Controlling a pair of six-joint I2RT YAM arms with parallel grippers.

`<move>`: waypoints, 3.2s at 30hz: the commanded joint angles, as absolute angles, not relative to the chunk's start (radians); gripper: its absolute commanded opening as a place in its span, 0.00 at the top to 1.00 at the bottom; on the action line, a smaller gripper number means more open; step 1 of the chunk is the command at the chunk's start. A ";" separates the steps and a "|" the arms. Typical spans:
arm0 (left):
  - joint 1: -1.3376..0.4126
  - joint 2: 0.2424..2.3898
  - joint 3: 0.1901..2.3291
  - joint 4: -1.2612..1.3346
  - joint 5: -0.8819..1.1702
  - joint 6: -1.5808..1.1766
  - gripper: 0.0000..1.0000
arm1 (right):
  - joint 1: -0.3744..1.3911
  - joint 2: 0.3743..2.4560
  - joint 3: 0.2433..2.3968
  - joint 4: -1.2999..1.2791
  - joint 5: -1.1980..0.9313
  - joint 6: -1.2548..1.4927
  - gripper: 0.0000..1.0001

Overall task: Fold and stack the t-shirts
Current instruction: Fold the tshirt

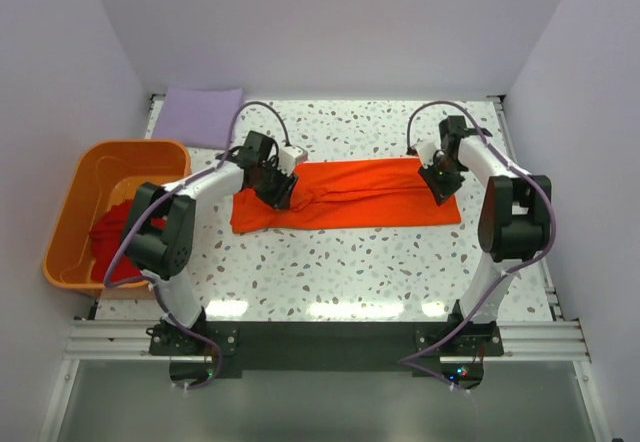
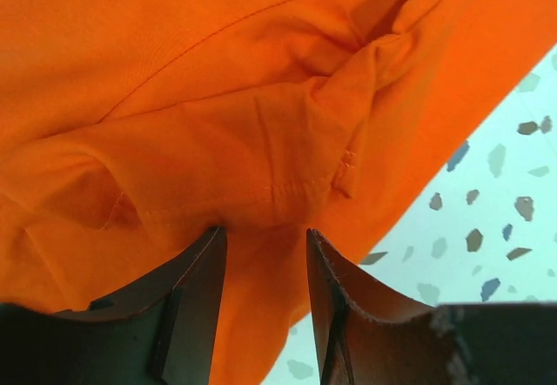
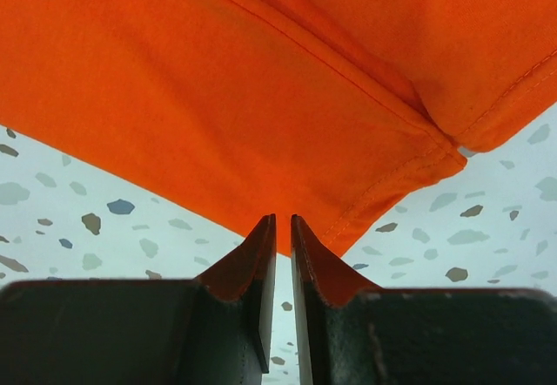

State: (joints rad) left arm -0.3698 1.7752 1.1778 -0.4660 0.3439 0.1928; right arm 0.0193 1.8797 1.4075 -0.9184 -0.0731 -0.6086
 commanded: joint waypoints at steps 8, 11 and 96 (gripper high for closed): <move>-0.390 1.836 1.210 -0.410 0.304 0.195 0.58 | 0.017 1.930 1.393 -0.847 -0.026 -0.594 0.86; -0.393 1.854 1.212 -0.400 0.308 0.189 0.59 | 0.017 1.939 1.396 -0.842 -0.026 -0.595 0.86; -0.390 1.712 1.126 -0.522 0.236 0.097 0.49 | 0.178 2.120 1.658 -0.769 0.054 -0.561 0.88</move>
